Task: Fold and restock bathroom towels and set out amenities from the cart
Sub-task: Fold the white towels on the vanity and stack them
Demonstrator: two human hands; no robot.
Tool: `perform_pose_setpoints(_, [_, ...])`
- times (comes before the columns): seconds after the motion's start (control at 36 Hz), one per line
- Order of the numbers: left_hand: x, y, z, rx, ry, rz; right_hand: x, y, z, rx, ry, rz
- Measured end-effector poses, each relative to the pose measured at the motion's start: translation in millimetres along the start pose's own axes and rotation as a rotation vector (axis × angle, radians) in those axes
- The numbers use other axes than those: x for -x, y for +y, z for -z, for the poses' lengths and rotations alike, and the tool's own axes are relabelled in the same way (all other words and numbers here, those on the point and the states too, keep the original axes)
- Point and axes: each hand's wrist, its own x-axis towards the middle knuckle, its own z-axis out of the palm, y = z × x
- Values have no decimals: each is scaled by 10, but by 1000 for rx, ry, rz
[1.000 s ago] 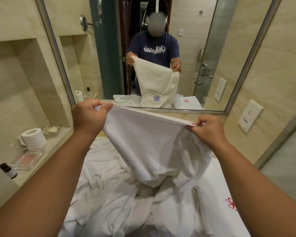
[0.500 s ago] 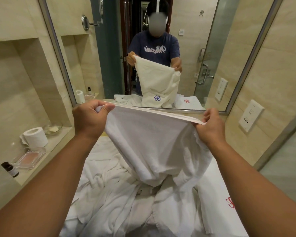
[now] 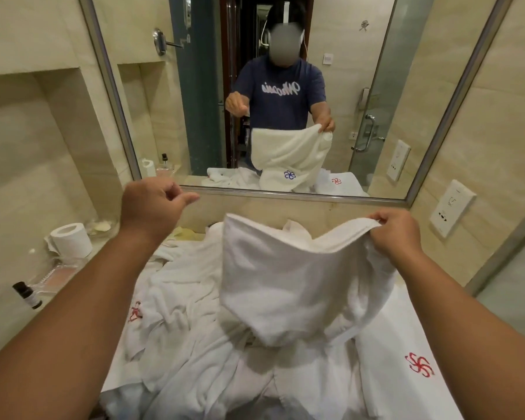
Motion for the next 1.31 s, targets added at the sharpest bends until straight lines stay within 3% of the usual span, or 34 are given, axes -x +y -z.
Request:
perform_pose_setpoints(0.25, [569,369,-697,196,-656,157,125,-272,-199,-181,2,30])
perform_pose_setpoints(0.44, [723,608,-1057,307,-826,79,166,-382,-303,-322,-55,72])
perform_pose_setpoints(0.72, [618,1065,-1152,391,-694,46,268,-481,-311,-274,-92,210])
perform_pose_setpoints(0.92, [562,1080,-1044,195,-659,-178,277,-448,-293,-199,-75,245])
perform_pose_setpoints(1.03, [444,1032,-994,66,-554,-279,238,-355,-294,-101,-117,280])
perform_pose_setpoints(1.31, [-44,483,-757,-27,-253,45,214,-19,-10,366,-350,295])
